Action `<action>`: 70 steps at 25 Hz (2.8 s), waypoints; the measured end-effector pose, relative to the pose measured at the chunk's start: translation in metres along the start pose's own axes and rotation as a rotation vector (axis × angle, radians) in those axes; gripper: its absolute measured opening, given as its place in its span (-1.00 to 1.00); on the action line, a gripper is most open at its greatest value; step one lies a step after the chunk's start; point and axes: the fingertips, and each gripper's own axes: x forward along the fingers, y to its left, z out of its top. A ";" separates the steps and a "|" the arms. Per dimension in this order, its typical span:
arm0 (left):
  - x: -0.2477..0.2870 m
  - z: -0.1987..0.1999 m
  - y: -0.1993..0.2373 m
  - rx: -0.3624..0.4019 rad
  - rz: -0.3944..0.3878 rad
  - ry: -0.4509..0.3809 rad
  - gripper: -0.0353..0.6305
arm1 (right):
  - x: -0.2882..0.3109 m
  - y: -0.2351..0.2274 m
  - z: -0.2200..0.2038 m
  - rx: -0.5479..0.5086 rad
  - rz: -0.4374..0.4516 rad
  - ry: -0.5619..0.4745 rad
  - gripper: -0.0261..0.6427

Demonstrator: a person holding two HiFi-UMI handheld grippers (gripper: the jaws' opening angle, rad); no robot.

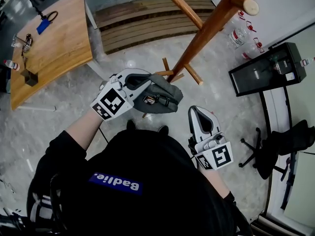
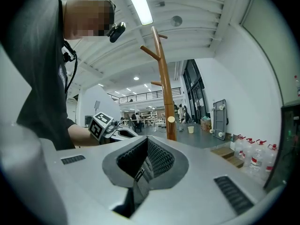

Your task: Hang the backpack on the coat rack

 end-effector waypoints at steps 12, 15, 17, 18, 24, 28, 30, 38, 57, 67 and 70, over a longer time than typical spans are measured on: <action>0.019 -0.014 0.027 0.119 -0.136 0.098 -0.78 | 0.002 -0.013 -0.008 0.020 0.009 0.023 -0.90; 0.027 -0.020 0.027 0.132 -0.178 0.116 -0.78 | 0.002 -0.015 -0.009 0.023 0.005 0.026 -0.90; 0.032 -0.021 0.027 0.141 -0.204 0.116 -0.78 | 0.002 -0.016 -0.010 0.025 0.001 0.029 -0.90; 0.034 -0.023 0.027 0.141 -0.213 0.120 -0.78 | 0.002 -0.017 -0.011 0.027 -0.001 0.030 -0.90; 0.052 -0.030 0.027 0.144 -0.260 0.133 -0.78 | 0.000 -0.020 -0.013 0.034 -0.009 0.035 -0.90; 0.061 -0.033 0.026 0.146 -0.279 0.123 -0.78 | -0.003 -0.023 -0.015 0.037 -0.020 0.037 -0.90; 0.067 -0.036 0.024 0.145 -0.286 0.119 -0.78 | -0.004 -0.024 -0.015 0.039 -0.021 0.039 -0.90; 0.083 -0.045 0.020 0.154 -0.293 0.085 -0.78 | -0.006 -0.023 -0.018 0.041 -0.018 0.051 -0.90; 0.058 -0.050 0.025 0.283 -0.144 0.133 -0.77 | -0.005 -0.021 -0.015 0.005 0.048 0.048 -0.90; 0.016 0.012 -0.009 0.119 -0.041 -0.005 -0.77 | 0.011 -0.019 -0.007 0.001 0.129 0.011 -0.90; 0.010 0.045 -0.028 0.017 -0.038 -0.119 -0.77 | 0.017 -0.017 -0.002 0.000 0.155 -0.002 -0.90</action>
